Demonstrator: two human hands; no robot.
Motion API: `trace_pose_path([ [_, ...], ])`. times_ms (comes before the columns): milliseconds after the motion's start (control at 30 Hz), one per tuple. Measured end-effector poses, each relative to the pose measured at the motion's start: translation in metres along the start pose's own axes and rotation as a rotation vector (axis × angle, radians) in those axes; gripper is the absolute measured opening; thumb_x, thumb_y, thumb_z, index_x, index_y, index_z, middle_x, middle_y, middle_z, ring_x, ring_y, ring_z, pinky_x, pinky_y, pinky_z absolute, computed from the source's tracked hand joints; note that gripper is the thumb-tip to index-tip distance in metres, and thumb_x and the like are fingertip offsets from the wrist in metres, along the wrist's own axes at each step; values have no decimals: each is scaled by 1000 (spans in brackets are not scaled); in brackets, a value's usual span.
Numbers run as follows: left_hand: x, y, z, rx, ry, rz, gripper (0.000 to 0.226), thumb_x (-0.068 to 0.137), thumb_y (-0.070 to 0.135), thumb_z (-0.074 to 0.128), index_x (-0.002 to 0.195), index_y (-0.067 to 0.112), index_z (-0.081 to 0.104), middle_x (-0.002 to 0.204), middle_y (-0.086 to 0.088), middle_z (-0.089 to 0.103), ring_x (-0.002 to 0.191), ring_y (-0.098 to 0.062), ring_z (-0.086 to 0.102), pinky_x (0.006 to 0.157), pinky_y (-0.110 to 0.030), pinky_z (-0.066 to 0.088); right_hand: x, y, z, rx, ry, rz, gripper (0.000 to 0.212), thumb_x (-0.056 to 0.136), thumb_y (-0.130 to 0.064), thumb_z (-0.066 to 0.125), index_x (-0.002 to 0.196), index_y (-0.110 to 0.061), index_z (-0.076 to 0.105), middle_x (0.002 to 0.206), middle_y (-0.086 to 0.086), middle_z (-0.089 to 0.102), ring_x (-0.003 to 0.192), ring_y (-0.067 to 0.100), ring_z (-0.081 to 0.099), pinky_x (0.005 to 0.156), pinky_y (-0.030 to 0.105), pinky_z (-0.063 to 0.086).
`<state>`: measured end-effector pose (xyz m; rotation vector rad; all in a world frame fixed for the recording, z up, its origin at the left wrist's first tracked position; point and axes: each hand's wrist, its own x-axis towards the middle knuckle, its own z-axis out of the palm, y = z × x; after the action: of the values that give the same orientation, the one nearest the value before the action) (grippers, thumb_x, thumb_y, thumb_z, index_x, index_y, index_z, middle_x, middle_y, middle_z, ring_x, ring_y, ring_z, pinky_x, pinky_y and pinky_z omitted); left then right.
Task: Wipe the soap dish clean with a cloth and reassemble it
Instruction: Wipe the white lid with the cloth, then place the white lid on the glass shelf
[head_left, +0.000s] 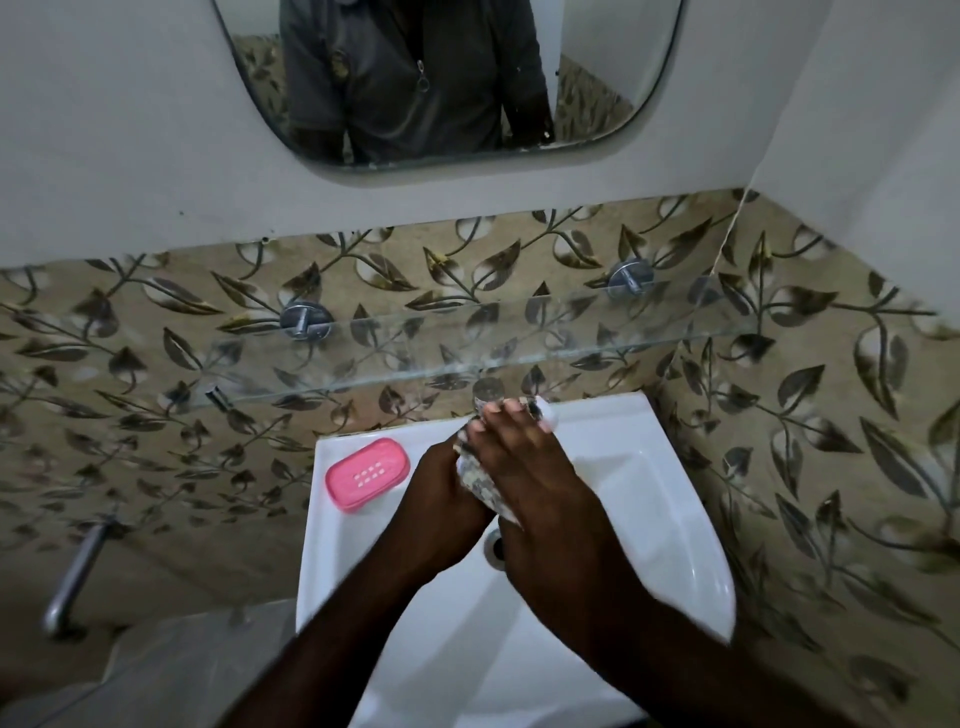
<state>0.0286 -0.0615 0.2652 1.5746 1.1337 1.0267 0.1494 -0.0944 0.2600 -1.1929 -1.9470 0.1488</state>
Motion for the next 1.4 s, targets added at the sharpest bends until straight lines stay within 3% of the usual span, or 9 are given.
trace_pose_path([
  [133,-1,-1,-1,-103,12,-21,18,75,14,66,92,19,69,89,5,74,82,-10,66,74,-29,53,14,24,-4,24,19,-30,55,82,-1,38,136,-6,52,143,10,51,139,22,37,116,42,27],
  [267,-4,4,-1,-186,4,-56,41,77,1,62,113,19,69,110,-3,74,106,-24,68,93,-43,53,27,32,-14,156,66,132,59,76,-8,37,132,-11,57,137,-1,54,134,8,40,115,24,28],
  [433,1,7,-6,-266,32,-60,47,75,3,63,101,41,71,106,1,74,96,-18,69,85,-34,54,35,32,-10,533,156,581,53,80,-13,44,130,-26,58,129,-5,63,121,10,57,105,37,46],
  [567,10,6,-1,-258,19,-42,49,71,5,63,105,39,69,86,-1,71,72,-17,61,64,-37,49,46,30,-20,1024,259,813,41,85,7,40,113,-8,66,104,15,73,96,30,71,78,42,59],
  [733,24,10,13,-222,39,19,54,72,9,68,125,16,61,108,-4,73,101,-24,70,85,-39,56,48,34,-26,1339,213,1031,32,77,4,44,101,0,64,92,24,66,87,36,68,74,45,57],
  [833,35,16,18,-74,14,114,66,71,17,64,134,29,52,130,-7,62,115,-21,62,92,-39,51,49,40,-30,1357,174,1095,49,66,-3,51,113,10,54,108,36,57,105,46,61,94,58,47],
  [1000,60,16,11,420,-22,437,58,78,30,56,135,22,55,156,-13,32,142,-27,36,112,-36,34,40,48,-46,1359,116,1037,44,76,7,39,116,7,57,106,35,61,92,42,65,73,44,57],
  [1133,84,20,17,771,-109,362,76,87,21,65,150,34,24,160,-14,21,144,-31,28,112,-34,28,33,65,-50,1374,295,1134,37,79,4,44,112,9,60,107,34,66,92,43,67,80,47,56],
  [1400,144,12,27,1243,-148,207,86,84,54,63,152,33,16,158,-16,21,145,-37,17,111,-53,26,19,89,-33,1326,433,1266,32,81,4,57,113,4,60,98,25,66,77,31,69,67,39,59],
])
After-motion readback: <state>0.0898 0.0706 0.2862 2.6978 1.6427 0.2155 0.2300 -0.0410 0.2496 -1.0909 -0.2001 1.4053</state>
